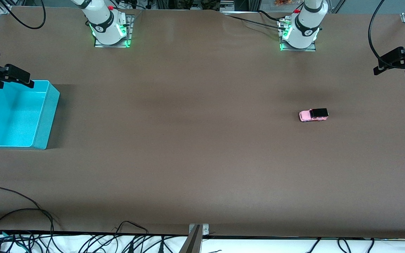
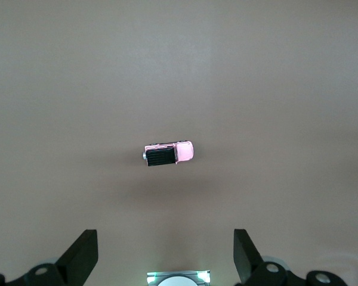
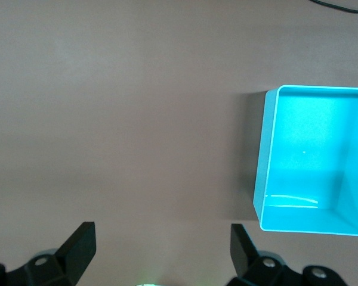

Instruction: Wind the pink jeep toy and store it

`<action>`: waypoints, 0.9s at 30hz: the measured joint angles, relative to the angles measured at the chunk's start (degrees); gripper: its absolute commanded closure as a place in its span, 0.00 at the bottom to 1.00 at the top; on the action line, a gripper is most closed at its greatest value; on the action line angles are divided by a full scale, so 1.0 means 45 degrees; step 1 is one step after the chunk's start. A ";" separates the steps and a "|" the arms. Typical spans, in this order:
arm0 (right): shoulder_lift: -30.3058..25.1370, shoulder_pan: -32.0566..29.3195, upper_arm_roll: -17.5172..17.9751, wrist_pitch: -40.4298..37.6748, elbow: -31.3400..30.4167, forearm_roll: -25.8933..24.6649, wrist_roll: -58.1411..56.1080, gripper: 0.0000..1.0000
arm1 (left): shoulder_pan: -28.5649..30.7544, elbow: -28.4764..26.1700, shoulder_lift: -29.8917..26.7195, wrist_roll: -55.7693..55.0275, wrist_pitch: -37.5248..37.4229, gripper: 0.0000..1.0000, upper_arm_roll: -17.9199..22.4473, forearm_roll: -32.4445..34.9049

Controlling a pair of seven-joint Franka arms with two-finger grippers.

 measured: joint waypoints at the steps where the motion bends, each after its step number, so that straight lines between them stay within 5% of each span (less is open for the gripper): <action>1: 0.0000 0.0000 0.0000 -0.0005 0.0000 0.0000 0.0000 0.00 | 0.0000 0.0000 0.0001 0.0000 -0.0014 0.00 0.0000 0.0000; 27: -0.0032 0.0026 0.0151 0.0072 0.0000 0.0000 -0.0008 0.00 | 0.0000 0.0000 0.0009 0.0000 -0.0072 0.00 0.0000 0.0000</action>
